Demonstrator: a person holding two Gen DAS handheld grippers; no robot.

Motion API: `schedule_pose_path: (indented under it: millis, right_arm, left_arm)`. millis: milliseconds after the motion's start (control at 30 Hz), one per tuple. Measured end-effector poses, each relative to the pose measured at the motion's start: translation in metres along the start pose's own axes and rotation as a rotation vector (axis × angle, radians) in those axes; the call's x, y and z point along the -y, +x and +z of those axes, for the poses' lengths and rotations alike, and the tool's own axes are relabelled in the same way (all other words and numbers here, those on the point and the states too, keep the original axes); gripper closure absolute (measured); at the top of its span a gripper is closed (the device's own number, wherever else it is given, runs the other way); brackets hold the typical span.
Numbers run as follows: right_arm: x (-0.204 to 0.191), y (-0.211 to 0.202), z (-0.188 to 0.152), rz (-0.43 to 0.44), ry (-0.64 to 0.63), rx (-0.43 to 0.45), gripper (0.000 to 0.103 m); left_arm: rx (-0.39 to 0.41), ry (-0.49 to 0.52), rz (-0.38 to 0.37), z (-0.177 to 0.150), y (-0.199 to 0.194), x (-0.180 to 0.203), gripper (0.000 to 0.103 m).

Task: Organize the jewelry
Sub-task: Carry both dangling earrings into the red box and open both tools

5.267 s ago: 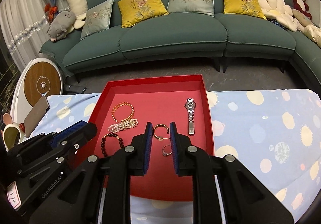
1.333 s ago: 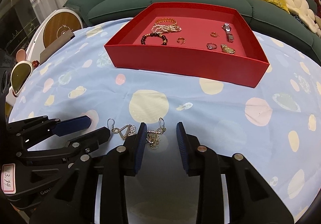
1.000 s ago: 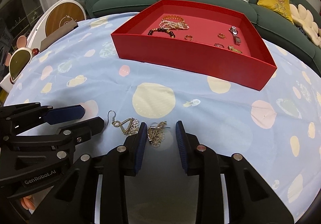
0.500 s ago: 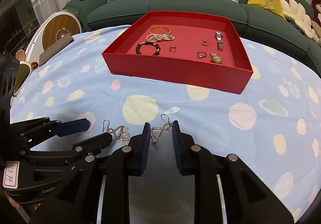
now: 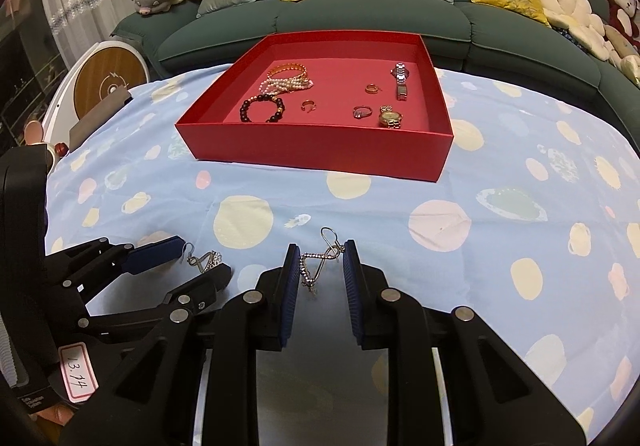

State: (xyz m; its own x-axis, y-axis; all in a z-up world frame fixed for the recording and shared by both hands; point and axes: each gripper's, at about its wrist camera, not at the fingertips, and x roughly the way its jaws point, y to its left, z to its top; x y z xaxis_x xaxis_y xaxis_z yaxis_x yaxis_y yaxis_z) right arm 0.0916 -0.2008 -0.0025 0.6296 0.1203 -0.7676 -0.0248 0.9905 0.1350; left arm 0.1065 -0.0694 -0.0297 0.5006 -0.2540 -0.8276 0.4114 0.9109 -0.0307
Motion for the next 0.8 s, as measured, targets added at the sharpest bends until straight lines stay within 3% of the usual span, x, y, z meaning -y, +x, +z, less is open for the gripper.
schedule_pose_path:
  millis: [167, 800]
  right_arm:
    - [0.004, -0.002, 0.000, -0.003, 0.010, 0.004, 0.082]
    - [-0.002, -0.013, 0.011, 0.013, 0.013, 0.042, 0.082]
  left_arm:
    - [0.002, 0.000, -0.011, 0.001, 0.000, 0.002, 0.080]
    - [0.025, -0.028, -0.058, 0.009, -0.023, -0.005, 0.080]
